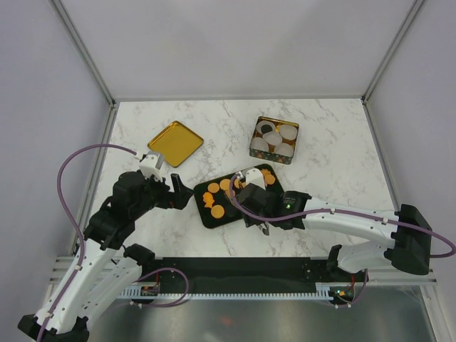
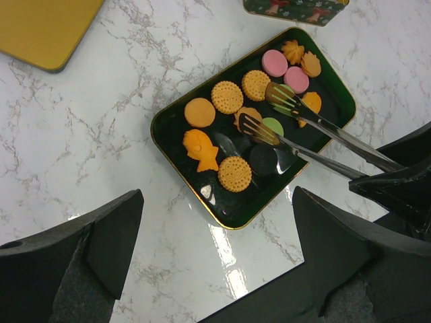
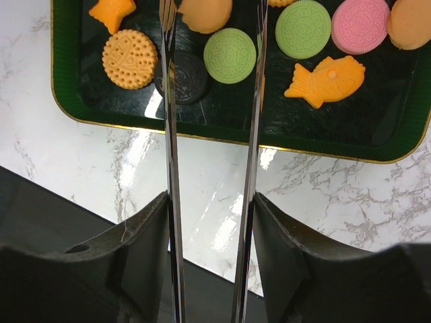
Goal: Pack the cookies
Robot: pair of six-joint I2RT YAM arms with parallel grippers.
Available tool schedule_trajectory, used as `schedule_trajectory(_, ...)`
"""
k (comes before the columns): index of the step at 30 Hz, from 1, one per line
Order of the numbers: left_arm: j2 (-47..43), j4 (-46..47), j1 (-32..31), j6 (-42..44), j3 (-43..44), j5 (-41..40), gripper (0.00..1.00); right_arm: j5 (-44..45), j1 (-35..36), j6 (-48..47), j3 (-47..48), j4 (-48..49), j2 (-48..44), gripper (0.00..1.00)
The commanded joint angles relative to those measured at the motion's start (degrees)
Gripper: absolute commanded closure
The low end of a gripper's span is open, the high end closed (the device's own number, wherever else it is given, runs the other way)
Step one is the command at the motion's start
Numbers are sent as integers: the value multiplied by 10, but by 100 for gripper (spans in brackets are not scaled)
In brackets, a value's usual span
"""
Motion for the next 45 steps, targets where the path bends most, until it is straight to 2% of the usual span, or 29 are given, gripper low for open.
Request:
schedule_trajectory(1,-2,13,-3,-14,0,-3,0,17,8,4,34,23,0,43)
schedule_trajectory(11,1,13,-3,-14,0,-4,0,24,12,6,33,23,20,43)
schedule_trajectory(22,5,13,-3,-14,0,-4,0,19,12,7,18,32,32,49)
schedule_trajectory(45,1,13,-3,-13,0,-5,0,19,12,0,19,36,39,51)
